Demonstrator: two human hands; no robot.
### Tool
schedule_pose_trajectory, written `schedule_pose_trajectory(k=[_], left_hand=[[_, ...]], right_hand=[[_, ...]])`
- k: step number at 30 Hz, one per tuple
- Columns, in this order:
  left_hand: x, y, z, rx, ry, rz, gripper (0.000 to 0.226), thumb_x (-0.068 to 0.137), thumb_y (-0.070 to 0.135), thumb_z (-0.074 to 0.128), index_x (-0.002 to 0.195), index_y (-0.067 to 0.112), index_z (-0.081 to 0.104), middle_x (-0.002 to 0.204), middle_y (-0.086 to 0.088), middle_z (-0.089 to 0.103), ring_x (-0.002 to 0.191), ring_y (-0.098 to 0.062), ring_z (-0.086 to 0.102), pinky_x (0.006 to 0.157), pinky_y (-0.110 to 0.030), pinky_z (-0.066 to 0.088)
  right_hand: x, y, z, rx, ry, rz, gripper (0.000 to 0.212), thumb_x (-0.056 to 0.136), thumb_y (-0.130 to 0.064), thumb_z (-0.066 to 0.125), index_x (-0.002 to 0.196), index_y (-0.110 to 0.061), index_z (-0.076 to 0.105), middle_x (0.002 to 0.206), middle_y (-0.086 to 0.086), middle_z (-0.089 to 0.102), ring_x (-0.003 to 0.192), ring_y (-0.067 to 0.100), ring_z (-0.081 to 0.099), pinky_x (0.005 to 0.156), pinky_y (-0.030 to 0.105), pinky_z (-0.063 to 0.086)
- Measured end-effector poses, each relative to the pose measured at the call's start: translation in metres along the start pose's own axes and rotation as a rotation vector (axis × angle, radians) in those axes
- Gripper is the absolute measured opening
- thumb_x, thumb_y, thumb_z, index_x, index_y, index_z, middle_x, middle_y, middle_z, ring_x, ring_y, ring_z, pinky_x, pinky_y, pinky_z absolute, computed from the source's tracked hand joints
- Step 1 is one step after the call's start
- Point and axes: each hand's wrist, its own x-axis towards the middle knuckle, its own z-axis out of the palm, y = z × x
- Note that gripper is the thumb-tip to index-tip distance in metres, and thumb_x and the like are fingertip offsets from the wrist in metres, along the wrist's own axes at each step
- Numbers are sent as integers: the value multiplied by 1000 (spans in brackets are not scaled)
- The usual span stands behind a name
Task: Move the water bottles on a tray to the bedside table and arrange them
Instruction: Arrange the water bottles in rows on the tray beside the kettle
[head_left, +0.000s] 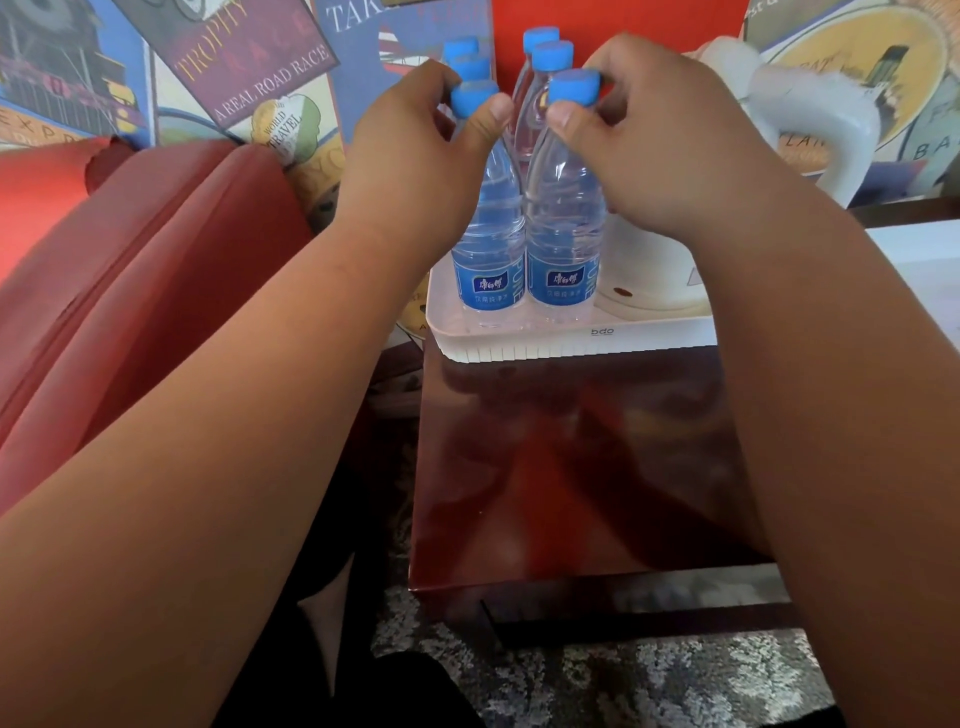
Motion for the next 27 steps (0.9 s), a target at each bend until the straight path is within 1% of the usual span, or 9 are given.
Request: schedule_pose_trajectory(k=[3, 6, 10, 13, 16, 18, 21, 24, 27], left_hand=[[-1, -1, 0, -13, 4, -3, 43, 96, 54, 55, 115, 16, 63, 86, 3, 63, 75, -9, 56, 61, -14, 37], [-4, 0, 0, -36, 7, -20, 40, 95, 54, 57, 106, 16, 63, 82, 4, 62, 70, -8, 55, 61, -18, 40], [-6, 2, -3, -19, 1, -38, 31, 93, 55, 60, 93, 24, 58, 80, 8, 63, 69, -6, 55, 59, -14, 38], [-8, 5, -7, -13, -4, -57, 36, 89, 61, 60, 97, 26, 62, 86, 9, 67, 78, -7, 62, 61, -14, 40], [-9, 7, -10, -33, -10, -58, 37, 89, 63, 60, 100, 28, 62, 83, 15, 63, 72, 0, 57, 62, -14, 41], [-9, 6, -12, -34, 3, -66, 38, 90, 64, 58, 102, 28, 62, 83, 17, 63, 71, 2, 57, 64, -16, 43], [-5, 4, -13, -64, -3, -99, 39, 90, 64, 57, 103, 28, 63, 86, 16, 66, 73, -1, 60, 69, -23, 49], [5, 7, -13, -84, -51, -108, 37, 89, 59, 60, 104, 26, 66, 91, 13, 68, 76, -6, 64, 76, -30, 54], [18, 12, -14, -138, -77, -123, 29, 88, 54, 59, 94, 27, 69, 85, 13, 69, 69, -5, 62, 74, -31, 55]], right_hand=[[1, 2, 1, -14, -10, 3, 35, 99, -47, 51, 119, -18, 56, 93, -8, 57, 82, 13, 52, 70, 29, 33], [0, 2, 1, -23, -11, -2, 35, 99, -46, 50, 117, -17, 56, 93, -6, 57, 83, 16, 52, 69, 30, 32], [-1, 2, -1, 25, -21, 9, 36, 96, -49, 54, 114, -18, 56, 95, -3, 63, 86, 19, 56, 69, 30, 35], [-4, 4, -4, 77, -24, 15, 43, 89, -58, 58, 115, -24, 57, 98, -8, 64, 87, 13, 59, 70, 30, 41], [-9, 7, -9, 125, -19, 30, 48, 85, -66, 60, 117, -29, 56, 103, -13, 65, 89, 2, 61, 68, 20, 41], [-11, 8, -13, 151, -17, 37, 49, 84, -67, 60, 118, -32, 55, 105, -16, 65, 89, -5, 60, 69, 17, 41], [-9, 8, -18, 164, -27, 51, 53, 83, -69, 60, 122, -34, 55, 106, -17, 65, 89, -4, 62, 72, 18, 45], [0, 6, -25, 119, -107, 49, 53, 83, -70, 61, 123, -36, 55, 107, -16, 65, 87, -3, 62, 71, 20, 45], [20, 0, -37, 59, -181, 42, 51, 83, -69, 62, 122, -38, 54, 105, -15, 65, 84, -3, 62, 73, 23, 49]])
